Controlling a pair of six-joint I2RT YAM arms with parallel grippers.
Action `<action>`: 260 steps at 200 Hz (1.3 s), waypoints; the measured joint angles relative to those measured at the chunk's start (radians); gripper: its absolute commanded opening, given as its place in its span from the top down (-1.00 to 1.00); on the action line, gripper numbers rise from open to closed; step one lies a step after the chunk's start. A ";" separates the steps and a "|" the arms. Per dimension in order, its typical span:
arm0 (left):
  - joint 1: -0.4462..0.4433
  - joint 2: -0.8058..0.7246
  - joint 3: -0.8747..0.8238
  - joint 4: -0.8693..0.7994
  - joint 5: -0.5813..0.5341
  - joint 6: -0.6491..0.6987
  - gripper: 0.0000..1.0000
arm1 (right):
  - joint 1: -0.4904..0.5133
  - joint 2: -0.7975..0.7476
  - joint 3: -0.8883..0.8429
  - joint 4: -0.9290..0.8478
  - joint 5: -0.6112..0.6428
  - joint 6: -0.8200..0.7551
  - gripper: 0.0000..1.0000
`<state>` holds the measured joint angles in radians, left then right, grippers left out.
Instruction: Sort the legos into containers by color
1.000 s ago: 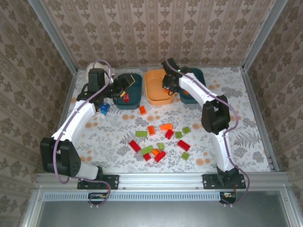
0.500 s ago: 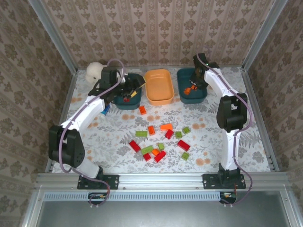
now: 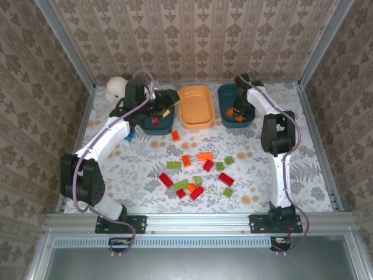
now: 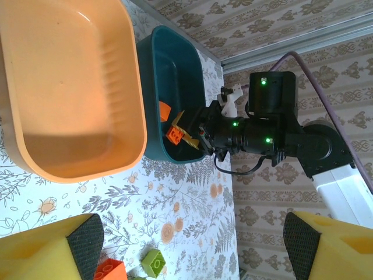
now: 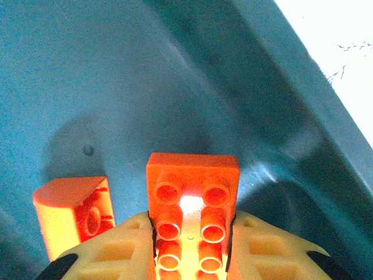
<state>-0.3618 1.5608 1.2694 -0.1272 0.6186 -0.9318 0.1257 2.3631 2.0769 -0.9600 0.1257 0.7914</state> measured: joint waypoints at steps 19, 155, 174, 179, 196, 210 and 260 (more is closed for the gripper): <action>0.000 0.000 0.000 -0.002 0.000 0.000 -0.68 | -0.002 0.006 0.033 -0.014 -0.003 -0.003 0.16; 0.005 -0.171 -0.002 -0.154 -0.062 0.008 -0.68 | 0.090 -0.358 0.128 0.091 -0.058 -0.161 -0.22; 0.010 -0.243 -0.019 -0.248 -0.099 0.011 -0.67 | 0.203 -0.605 -0.080 0.243 -0.120 -0.248 -0.26; 0.010 -0.265 -0.030 -0.276 -0.111 0.011 -0.66 | 0.240 -0.671 -0.143 0.282 -0.141 -0.274 -0.30; 0.010 -0.344 -0.089 -0.369 -0.149 -0.006 -0.63 | 0.372 -0.873 -0.375 0.416 -0.227 -0.346 -0.37; -0.002 -0.408 -0.164 -0.444 -0.182 -0.045 -0.62 | 0.448 -1.009 -0.583 0.520 -0.301 -0.385 -0.41; -0.219 -0.456 -0.456 -0.625 -0.286 -0.275 -0.64 | 0.687 -1.325 -1.208 0.639 -0.375 -0.460 -0.54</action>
<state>-0.5812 1.1049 0.8135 -0.7521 0.3328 -1.2064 0.8131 1.0382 0.8692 -0.3214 -0.2493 0.3313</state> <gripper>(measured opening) 0.811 0.767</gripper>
